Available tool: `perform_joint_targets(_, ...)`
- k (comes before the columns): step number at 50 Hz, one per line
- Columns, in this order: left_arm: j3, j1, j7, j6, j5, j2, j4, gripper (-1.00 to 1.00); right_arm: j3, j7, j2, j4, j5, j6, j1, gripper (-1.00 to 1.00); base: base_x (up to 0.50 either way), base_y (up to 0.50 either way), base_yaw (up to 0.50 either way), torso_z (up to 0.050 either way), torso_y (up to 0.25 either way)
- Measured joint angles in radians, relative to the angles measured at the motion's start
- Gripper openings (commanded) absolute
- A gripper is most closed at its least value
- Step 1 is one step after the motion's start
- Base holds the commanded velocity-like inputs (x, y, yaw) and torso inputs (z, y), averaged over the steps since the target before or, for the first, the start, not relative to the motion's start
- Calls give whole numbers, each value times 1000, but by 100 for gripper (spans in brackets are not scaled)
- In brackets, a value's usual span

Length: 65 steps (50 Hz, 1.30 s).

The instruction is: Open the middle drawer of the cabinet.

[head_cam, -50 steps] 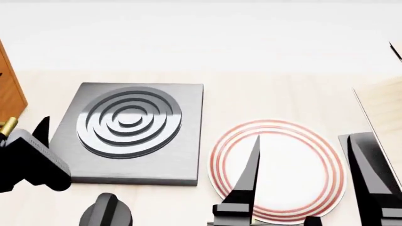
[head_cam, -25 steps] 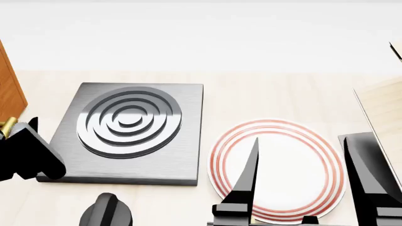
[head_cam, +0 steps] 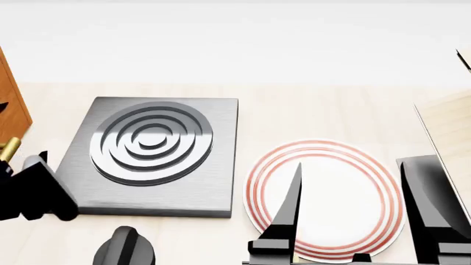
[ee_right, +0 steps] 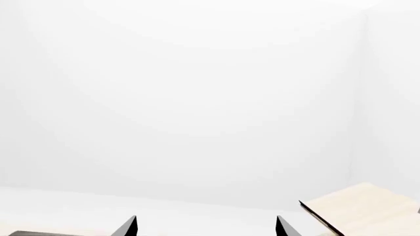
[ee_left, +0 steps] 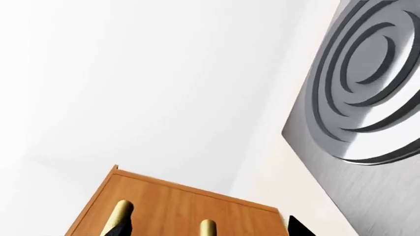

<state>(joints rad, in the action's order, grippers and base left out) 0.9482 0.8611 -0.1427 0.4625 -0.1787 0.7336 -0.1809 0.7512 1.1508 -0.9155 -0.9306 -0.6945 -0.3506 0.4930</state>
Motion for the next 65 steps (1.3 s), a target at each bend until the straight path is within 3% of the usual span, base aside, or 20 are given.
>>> perform_joint_targets(65,114,79,11,-29,-135,-45,-277,100,10,-10,11,18,14,1,-2,100,0,0,0,0,0)
